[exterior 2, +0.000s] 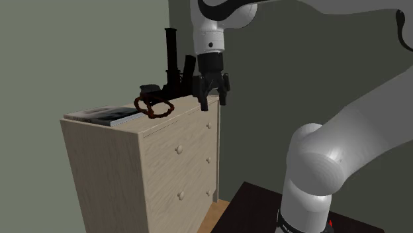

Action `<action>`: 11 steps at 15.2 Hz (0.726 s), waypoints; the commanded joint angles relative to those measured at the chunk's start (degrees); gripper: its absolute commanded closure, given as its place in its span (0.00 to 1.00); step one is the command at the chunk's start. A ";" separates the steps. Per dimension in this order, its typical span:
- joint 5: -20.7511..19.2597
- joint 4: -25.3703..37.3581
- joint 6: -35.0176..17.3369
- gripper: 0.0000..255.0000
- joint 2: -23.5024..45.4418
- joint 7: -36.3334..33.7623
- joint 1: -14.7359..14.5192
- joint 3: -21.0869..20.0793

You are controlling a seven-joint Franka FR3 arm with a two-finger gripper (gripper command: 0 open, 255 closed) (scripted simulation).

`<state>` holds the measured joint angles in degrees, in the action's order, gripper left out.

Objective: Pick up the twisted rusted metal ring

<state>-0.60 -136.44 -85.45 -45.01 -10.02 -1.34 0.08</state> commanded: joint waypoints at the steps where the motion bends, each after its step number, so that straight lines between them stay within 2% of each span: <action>1: 0.00 0.00 0.00 0.00 0.00 0.00 0.00 0.00; 11: 5.11 12.83 -7.64 0.00 14.73 -8.49 -2.19 -6.81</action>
<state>4.11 -125.24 -92.32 -32.00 -17.52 -3.33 -5.97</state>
